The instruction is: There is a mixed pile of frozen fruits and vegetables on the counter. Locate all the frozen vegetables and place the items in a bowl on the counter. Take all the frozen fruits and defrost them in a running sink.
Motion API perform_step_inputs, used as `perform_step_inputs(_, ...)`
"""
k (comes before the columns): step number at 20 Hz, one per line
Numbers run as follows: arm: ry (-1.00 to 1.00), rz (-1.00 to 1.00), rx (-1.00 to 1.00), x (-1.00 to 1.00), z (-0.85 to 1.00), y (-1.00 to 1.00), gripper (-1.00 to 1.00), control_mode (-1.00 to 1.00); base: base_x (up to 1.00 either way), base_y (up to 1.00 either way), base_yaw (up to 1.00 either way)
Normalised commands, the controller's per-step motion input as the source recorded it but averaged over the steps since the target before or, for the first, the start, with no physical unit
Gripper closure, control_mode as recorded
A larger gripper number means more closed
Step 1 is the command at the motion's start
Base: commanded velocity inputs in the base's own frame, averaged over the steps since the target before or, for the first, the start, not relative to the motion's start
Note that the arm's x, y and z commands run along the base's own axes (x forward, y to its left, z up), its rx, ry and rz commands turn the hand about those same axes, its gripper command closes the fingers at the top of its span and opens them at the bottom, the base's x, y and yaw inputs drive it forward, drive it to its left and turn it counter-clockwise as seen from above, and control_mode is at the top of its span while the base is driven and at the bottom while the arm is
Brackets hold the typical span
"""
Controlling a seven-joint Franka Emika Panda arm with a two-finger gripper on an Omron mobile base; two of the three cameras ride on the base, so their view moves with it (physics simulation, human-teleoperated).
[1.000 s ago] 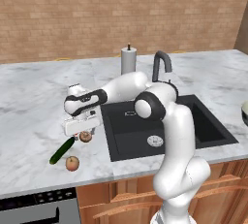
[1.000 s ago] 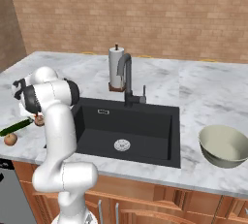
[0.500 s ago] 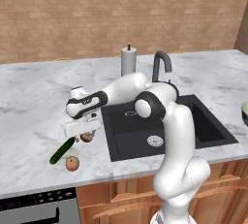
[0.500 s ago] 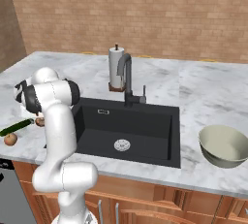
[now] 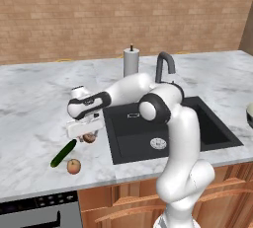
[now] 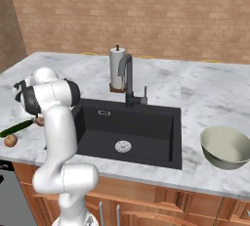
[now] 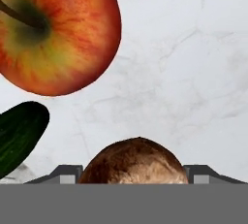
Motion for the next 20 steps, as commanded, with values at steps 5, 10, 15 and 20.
perform_step_inputs(5,-0.08,-0.04,0.00,-0.17,0.18,-0.33,1.00,-1.00,0.00,0.00,0.00)
perform_step_inputs(10,-0.12,-0.04,0.00,-0.19,0.20,-0.22,1.00,-1.00,0.00,0.00,0.00)
perform_step_inputs(15,-0.12,-0.04,0.00,-0.15,0.21,-0.22,1.00,-1.00,0.00,0.00,0.00)
perform_step_inputs(20,-0.02,-0.06,0.08,-0.11,0.10,-0.28,1.00,-1.00,0.00,0.00,0.00)
